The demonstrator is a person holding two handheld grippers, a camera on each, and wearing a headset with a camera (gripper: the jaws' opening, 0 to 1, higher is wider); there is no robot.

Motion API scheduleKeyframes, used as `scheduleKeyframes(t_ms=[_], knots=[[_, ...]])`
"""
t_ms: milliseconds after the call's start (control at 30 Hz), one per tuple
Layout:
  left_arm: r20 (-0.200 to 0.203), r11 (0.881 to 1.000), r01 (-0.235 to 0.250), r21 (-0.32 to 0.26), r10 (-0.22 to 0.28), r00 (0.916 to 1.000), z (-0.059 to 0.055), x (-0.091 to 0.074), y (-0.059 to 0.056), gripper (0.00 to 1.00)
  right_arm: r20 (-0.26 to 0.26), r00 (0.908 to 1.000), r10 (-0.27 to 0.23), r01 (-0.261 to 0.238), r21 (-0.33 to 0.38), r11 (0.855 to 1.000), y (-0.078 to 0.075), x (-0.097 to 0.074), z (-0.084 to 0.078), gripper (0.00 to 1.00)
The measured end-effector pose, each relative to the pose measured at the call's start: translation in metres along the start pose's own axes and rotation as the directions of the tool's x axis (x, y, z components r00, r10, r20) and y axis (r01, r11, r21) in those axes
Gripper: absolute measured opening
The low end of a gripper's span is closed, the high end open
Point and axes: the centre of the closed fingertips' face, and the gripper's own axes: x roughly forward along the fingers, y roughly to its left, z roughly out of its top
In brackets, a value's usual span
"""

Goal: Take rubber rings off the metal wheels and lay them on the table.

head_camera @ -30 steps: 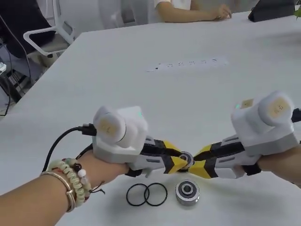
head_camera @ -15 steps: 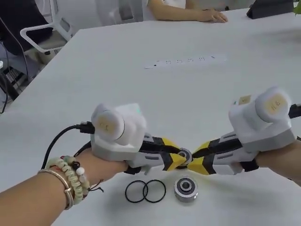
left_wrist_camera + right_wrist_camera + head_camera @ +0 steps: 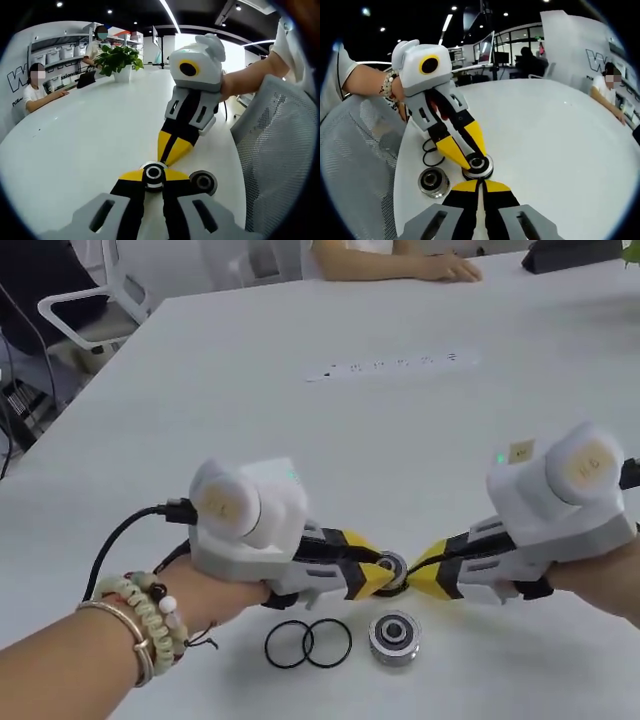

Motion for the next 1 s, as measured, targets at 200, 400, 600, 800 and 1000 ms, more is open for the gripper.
scheduleKeyframes(t_ms=[200,400,600,800,1000], knots=[[0.001,1.0,-0.002,0.0,0.002,1.0,0.0,0.0,-0.001,0.07,-0.004,0.9994,-0.035,0.035,0.006,0.999,-0.002,0.0,0.0,0.0],[0.003,1.0,-0.006,-0.001,0.006,1.0,0.0,0.0,-0.001,0.07,0.016,0.9986,-0.051,0.045,0.275,0.96,-0.006,0.0,-0.002,0.0],[0.004,1.0,-0.007,-0.001,0.007,1.0,0.0,0.0,-0.001,0.07,0.07,0.9954,-0.065,0.02,0.51,0.86,-0.012,-0.001,-0.001,0.0],[0.007,1.0,-0.01,-0.001,0.01,0.9999,0.0,0.0,0.0,0.07,0.188,0.9817,-0.029,-0.115,0.706,0.699,-0.011,-0.006,0.006,0.0],[0.009,1.0,-0.01,-0.003,0.01,0.9999,0.0,0.0,-0.001,0.07,0.216,0.9763,-0.018,-0.146,0.716,0.683,-0.005,-0.005,0.009,0.0]])
